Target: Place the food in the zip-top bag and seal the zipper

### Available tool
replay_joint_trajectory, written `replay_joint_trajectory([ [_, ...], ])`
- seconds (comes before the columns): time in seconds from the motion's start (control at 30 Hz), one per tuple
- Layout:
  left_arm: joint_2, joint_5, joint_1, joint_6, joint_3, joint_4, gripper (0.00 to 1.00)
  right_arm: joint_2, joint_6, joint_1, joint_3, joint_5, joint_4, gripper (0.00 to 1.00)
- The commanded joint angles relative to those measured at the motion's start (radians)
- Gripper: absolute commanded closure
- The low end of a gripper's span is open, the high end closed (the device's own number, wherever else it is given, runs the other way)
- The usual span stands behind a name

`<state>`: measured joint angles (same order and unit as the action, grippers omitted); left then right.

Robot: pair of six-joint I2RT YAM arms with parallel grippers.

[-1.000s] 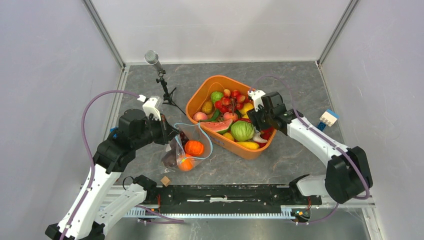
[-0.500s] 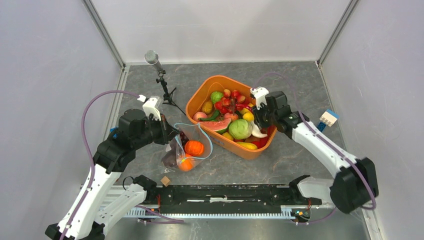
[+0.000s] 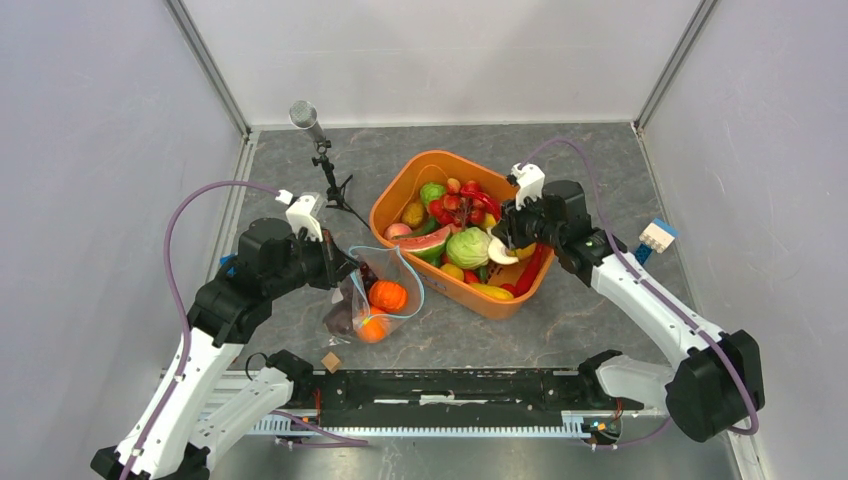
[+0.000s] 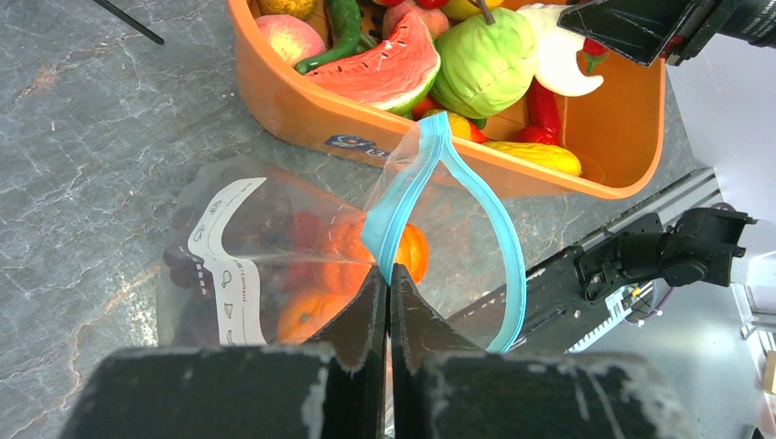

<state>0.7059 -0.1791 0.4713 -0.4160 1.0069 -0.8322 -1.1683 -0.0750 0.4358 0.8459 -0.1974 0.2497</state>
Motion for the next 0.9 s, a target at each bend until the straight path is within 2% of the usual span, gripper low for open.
replay_joint_trajectory([
  [0.0,-0.007,-0.017,-0.003,-0.029,0.004,0.062,0.98,-0.001,-0.087,0.009,-0.006,-0.183,-0.141,0.82],
  [0.13,-0.003,-0.017,-0.003,-0.029,0.006,0.062,0.98,0.026,-0.097,0.010,0.009,-0.177,-0.158,0.82],
  [0.3,0.000,-0.019,-0.003,-0.030,0.006,0.064,0.98,0.000,-0.155,0.015,0.009,-0.279,-0.241,0.82],
  [0.4,0.001,-0.025,-0.003,-0.033,0.008,0.067,0.98,-0.061,-0.147,0.072,0.049,-0.203,-0.231,0.81],
  [0.57,-0.003,-0.026,-0.003,-0.035,0.010,0.065,0.98,-0.208,-0.103,0.188,0.159,-0.078,-0.162,0.67],
  [0.63,-0.004,-0.026,-0.003,-0.035,0.009,0.065,0.98,-0.251,-0.086,0.223,0.202,-0.049,-0.129,0.54],
  [0.73,-0.005,-0.026,-0.003,-0.035,0.009,0.064,0.98,-0.299,-0.049,0.268,0.256,-0.005,-0.080,0.40],
  [0.87,0.002,-0.026,-0.003,-0.035,0.009,0.064,0.98,-0.294,-0.032,0.276,0.272,0.005,-0.054,0.33],
])
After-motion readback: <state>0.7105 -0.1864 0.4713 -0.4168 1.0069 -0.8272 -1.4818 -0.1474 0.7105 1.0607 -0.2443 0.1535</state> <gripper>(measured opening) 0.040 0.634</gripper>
